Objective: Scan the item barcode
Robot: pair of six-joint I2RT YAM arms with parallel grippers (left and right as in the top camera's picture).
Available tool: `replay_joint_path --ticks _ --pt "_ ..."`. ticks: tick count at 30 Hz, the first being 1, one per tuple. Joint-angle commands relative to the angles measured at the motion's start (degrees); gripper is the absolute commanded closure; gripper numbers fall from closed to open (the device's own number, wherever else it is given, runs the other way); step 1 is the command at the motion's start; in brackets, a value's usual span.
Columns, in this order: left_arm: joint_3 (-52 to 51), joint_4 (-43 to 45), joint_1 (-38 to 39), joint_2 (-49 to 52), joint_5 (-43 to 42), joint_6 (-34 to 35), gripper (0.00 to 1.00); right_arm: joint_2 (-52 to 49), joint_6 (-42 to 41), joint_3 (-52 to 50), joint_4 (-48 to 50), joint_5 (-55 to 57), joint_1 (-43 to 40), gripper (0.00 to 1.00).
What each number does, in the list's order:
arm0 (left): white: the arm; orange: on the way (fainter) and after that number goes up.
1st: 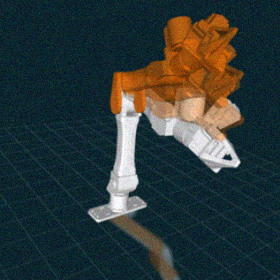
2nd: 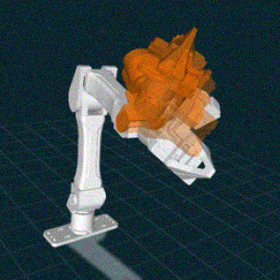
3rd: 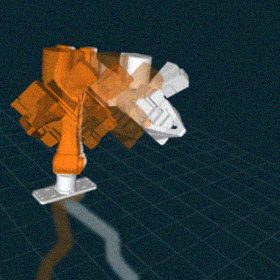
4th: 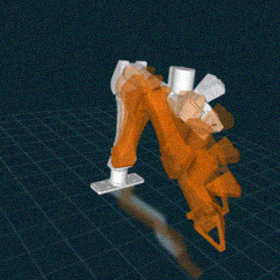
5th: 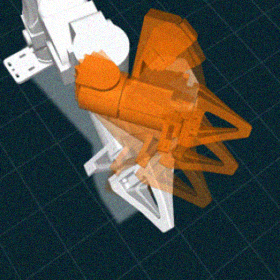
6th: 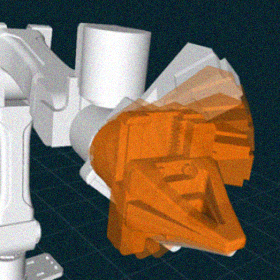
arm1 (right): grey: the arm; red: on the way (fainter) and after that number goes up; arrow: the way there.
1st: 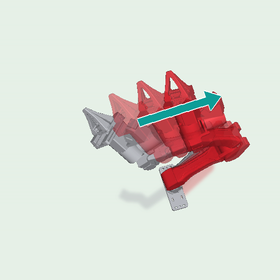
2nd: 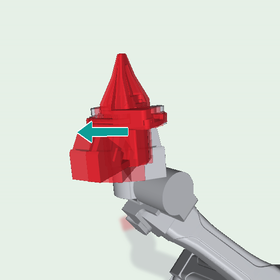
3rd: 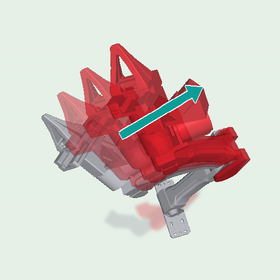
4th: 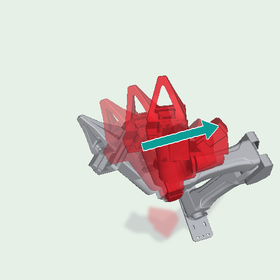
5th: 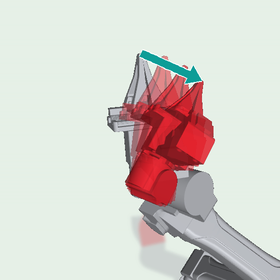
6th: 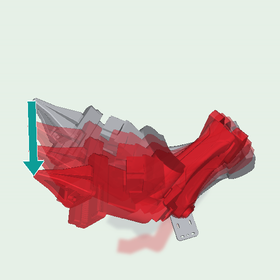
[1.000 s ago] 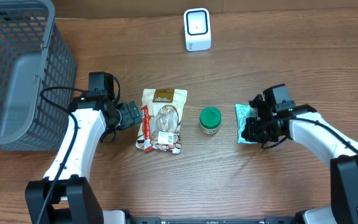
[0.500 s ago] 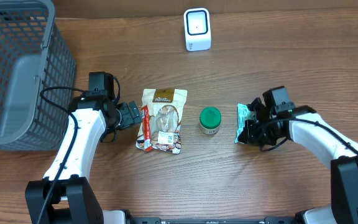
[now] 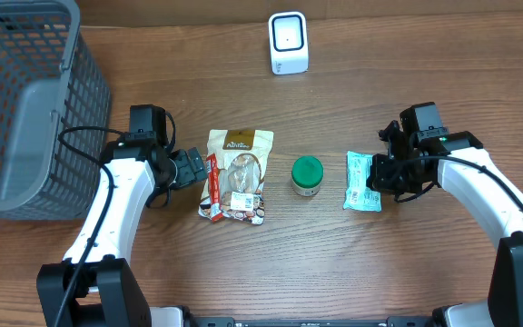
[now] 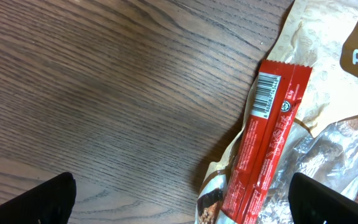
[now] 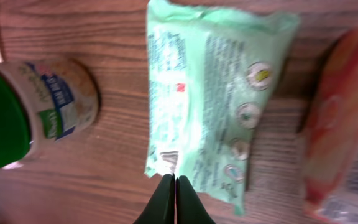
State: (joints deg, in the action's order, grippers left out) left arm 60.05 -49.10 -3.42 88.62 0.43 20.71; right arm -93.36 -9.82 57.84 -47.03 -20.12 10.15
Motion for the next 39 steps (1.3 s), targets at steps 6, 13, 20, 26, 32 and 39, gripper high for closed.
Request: replay_joint_path --ticks 6,13,20,26,32,39 --pt "0.9 0.1 0.1 -0.2 0.1 0.5 0.00 0.0 0.4 -6.0 6.4 3.6 -0.2 0.96" --pt "0.9 0.1 0.1 -0.2 0.2 0.5 0.00 -0.7 -0.9 -10.2 10.4 5.4 -0.2 0.96" --pt "0.9 0.1 0.1 -0.2 0.1 0.5 0.00 -0.6 -0.9 -8.4 9.2 3.8 -0.2 0.96" --pt "0.9 0.1 0.2 -0.2 0.2 0.5 0.00 -0.6 -0.8 0.9 1.2 1.5 -0.2 0.96" --pt "0.9 0.1 0.2 -0.2 0.1 0.5 0.00 -0.6 -0.7 3.9 3.4 9.3 -0.2 0.96" --pt "0.9 0.1 0.2 -0.2 0.1 0.5 0.00 -0.9 -0.7 1.3 7.1 11.1 -0.2 0.96"
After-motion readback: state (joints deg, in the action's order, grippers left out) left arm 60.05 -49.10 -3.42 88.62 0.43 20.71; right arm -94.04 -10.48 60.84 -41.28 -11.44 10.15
